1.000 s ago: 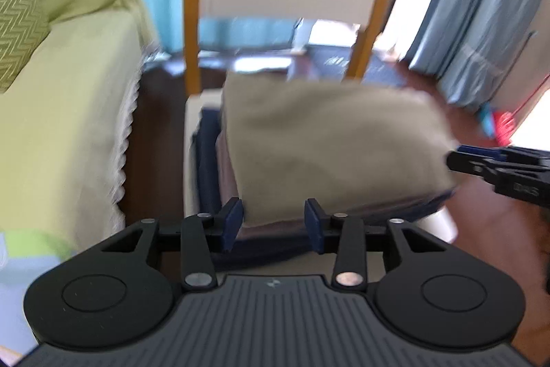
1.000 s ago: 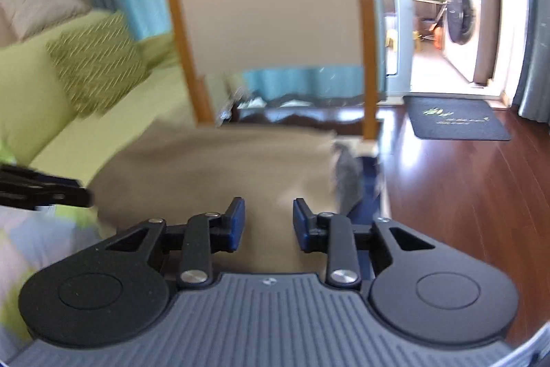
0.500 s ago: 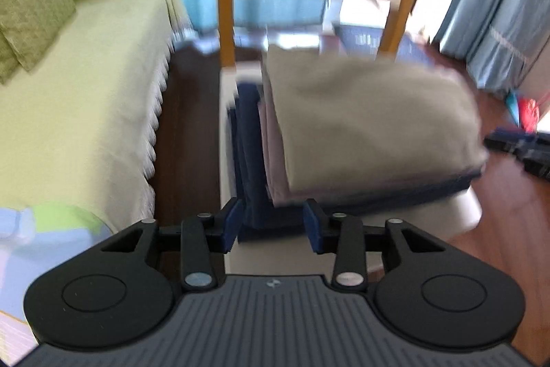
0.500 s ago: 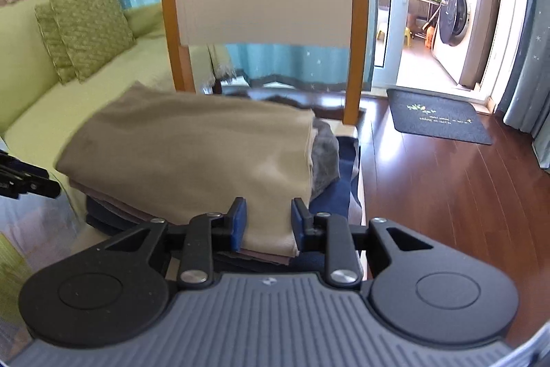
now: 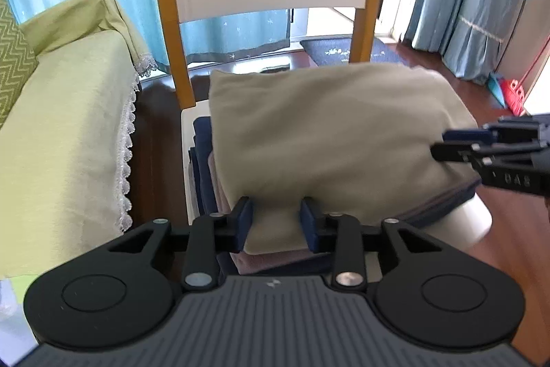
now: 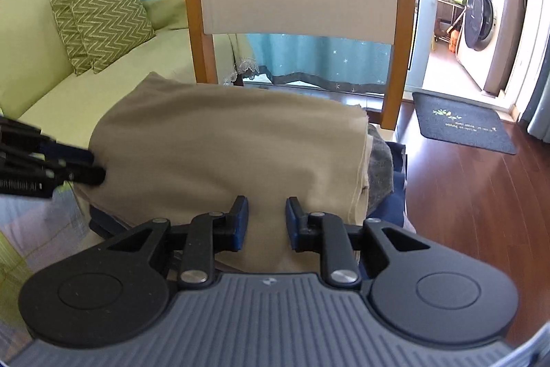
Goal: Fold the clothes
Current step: 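Press the tank top flat on the stack with both grippers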
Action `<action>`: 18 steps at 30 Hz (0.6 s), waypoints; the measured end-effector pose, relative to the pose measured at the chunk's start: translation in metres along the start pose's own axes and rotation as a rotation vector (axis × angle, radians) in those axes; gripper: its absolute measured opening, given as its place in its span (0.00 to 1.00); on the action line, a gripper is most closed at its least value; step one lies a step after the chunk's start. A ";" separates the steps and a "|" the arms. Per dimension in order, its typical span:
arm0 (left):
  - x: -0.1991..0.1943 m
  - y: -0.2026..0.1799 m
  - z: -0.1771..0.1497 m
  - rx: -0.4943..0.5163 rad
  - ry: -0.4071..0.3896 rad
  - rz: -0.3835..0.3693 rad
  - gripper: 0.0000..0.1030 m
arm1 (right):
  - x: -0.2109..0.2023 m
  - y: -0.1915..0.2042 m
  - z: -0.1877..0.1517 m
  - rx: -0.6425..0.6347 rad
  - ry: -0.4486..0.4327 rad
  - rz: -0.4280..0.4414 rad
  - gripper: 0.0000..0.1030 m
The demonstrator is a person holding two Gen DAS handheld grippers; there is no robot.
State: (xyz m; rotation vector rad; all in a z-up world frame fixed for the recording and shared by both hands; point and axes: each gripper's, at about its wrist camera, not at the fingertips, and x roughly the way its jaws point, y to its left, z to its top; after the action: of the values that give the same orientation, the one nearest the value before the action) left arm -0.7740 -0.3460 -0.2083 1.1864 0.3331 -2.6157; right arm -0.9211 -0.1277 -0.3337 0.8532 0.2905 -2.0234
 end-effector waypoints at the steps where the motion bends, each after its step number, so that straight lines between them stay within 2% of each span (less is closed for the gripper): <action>1: -0.001 0.000 0.003 0.005 0.004 -0.001 0.39 | 0.000 0.000 0.001 0.003 0.006 -0.002 0.18; 3: -0.009 0.001 0.008 0.032 -0.006 0.009 0.35 | -0.003 0.000 0.005 0.011 0.019 -0.010 0.18; 8: -0.032 -0.002 0.021 0.098 -0.082 0.001 0.35 | -0.020 -0.001 0.024 0.029 -0.063 -0.007 0.19; 13: 0.005 -0.001 0.020 0.107 -0.015 0.020 0.37 | 0.011 -0.007 0.025 0.016 -0.013 -0.017 0.18; 15: 0.016 0.004 0.020 0.091 -0.016 0.015 0.38 | 0.020 -0.014 0.021 0.033 0.009 -0.023 0.18; 18: 0.009 0.005 0.031 0.097 -0.040 0.026 0.36 | 0.017 -0.018 0.028 0.044 0.002 -0.029 0.19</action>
State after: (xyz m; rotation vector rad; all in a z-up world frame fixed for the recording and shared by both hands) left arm -0.7993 -0.3613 -0.1956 1.1589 0.1834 -2.6558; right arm -0.9543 -0.1426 -0.3265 0.8831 0.2617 -2.0629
